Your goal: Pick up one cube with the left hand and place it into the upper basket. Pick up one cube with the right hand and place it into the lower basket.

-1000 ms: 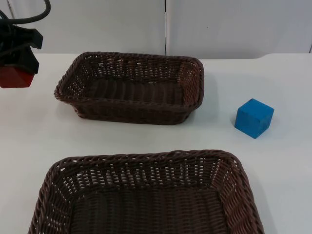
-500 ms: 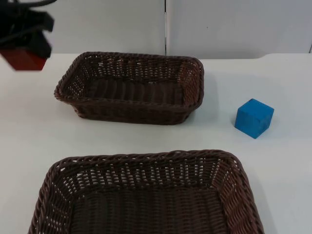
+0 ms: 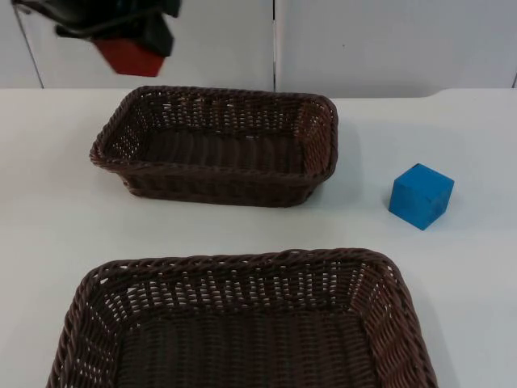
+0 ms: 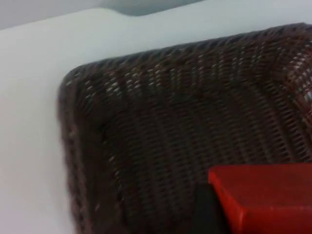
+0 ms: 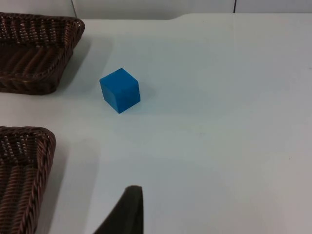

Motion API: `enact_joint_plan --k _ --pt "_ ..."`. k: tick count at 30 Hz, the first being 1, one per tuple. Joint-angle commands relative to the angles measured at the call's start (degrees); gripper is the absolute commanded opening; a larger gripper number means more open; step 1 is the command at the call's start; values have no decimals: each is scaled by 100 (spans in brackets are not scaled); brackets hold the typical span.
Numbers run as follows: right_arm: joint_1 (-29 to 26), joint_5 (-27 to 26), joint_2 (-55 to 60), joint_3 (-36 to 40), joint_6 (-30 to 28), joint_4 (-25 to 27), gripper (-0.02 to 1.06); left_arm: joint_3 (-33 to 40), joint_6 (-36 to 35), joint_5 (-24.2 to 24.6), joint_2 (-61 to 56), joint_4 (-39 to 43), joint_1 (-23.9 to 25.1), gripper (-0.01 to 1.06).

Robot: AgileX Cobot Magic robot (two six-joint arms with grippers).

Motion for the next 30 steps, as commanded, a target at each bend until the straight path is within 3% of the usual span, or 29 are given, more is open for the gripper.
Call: enact_joint_plan --k 1,11,30 --pt "-31 -18 -6 2 -23 -6 105 -254 26 -26 195 -75 -138 0" --pt "-31 -18 -6 2 -23 -6 105 -1196 26 314 1135 -159 -278 0" --pt "-31 -18 -6 2 -23 -6 105 -2274 26 209 2484 -316 -278 0"
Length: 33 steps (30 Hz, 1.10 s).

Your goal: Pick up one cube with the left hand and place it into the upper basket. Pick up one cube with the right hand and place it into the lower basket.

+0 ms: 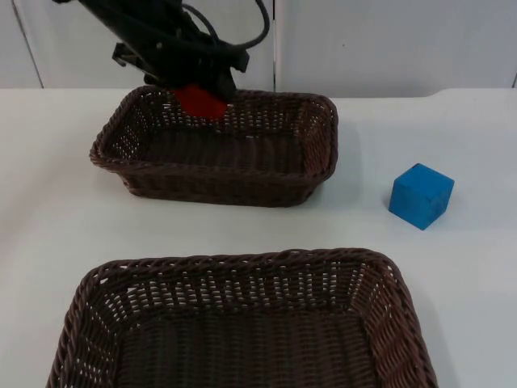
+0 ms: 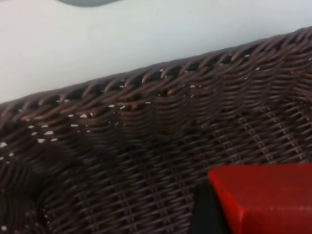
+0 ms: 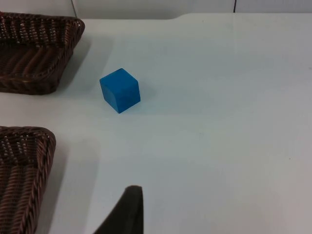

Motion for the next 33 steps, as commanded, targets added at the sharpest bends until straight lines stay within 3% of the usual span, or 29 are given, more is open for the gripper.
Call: enact_joint_plan --k 1,16,19,20,25,26,30,33 --pt "-31 -18 -6 2 -23 -6 105 -89 17 -58 88 -156 -31 0" --pt "-31 -18 -6 2 -23 -6 105 -126 17 -106 711 -197 -41 2" --pt "-31 -18 -6 2 -23 -6 105 -126 17 -60 778 -272 -41 22" --pt "-31 -18 -6 2 -23 -6 105 -126 17 -60 778 -272 -41 22" --pt "-31 -18 -6 2 -23 -6 105 -126 17 -32 741 -434 -41 73" --pt "-31 -18 -6 2 -23 -6 105 -126 17 -32 741 -434 -41 73" --pt "-31 -18 -6 2 -23 -6 105 -126 17 20 571 -478 -41 96" --pt "-31 -18 -6 2 -23 -6 105 -126 17 8 403 -488 -41 99"
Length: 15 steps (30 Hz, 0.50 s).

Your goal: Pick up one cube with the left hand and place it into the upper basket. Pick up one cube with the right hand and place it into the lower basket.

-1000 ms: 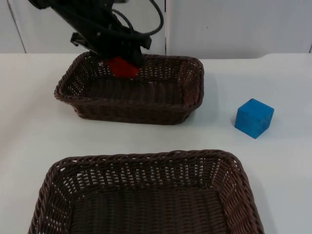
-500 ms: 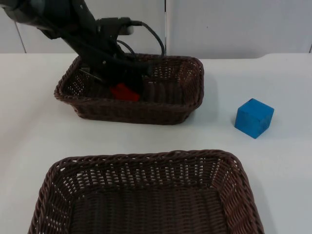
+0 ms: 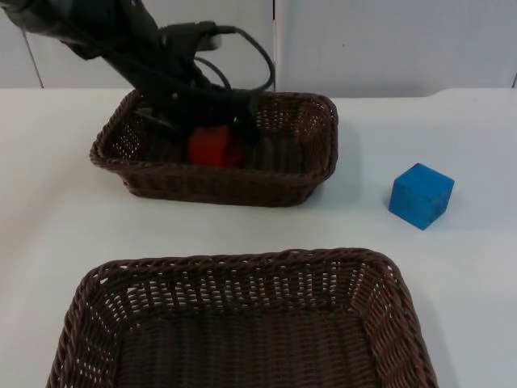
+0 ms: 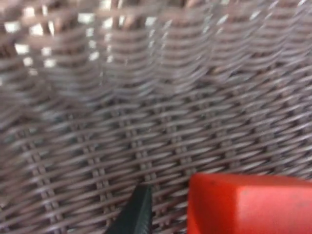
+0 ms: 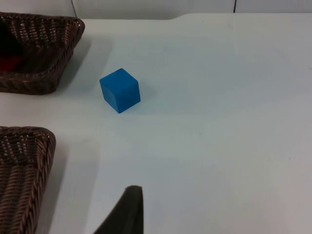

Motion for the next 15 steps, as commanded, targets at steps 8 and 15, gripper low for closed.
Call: enact_joint_plan --k 8,15 --pt "-31 -18 -6 2 -23 -6 105 -28 17 282 -898 178 -15 100" --pt "-31 -18 -6 2 -23 -6 105 -28 17 646 -1410 221 -3 100"
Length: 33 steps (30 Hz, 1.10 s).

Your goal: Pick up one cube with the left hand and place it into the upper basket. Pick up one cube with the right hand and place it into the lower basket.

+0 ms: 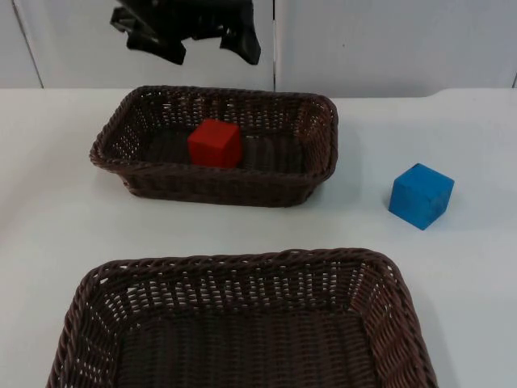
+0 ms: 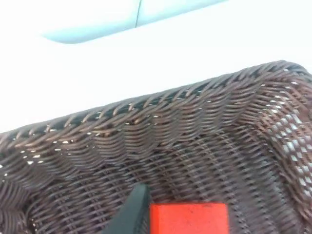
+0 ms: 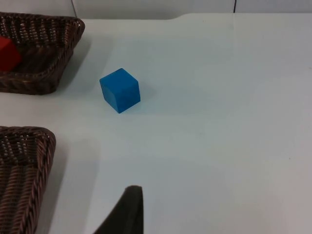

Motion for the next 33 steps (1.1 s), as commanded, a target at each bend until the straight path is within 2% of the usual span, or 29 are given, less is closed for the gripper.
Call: enact_joint_plan --k 1,8,19,27,33 --pt "-31 -18 -6 2 -23 -6 105 -28 17 204 -299 43 -3 100" --pt "-31 -18 -6 2 -23 -6 105 -28 -151 431 -606 19 -3 100" --pt "-31 -18 -6 2 -23 -6 105 -28 -151 1192 -1259 62 -3 100" --pt "-31 -18 -6 2 -23 -6 105 -16 -194 1445 -1687 35 -3 100" --pt "-31 -18 -6 2 -23 -6 105 458 -209 1293 -2108 46 -3 100"
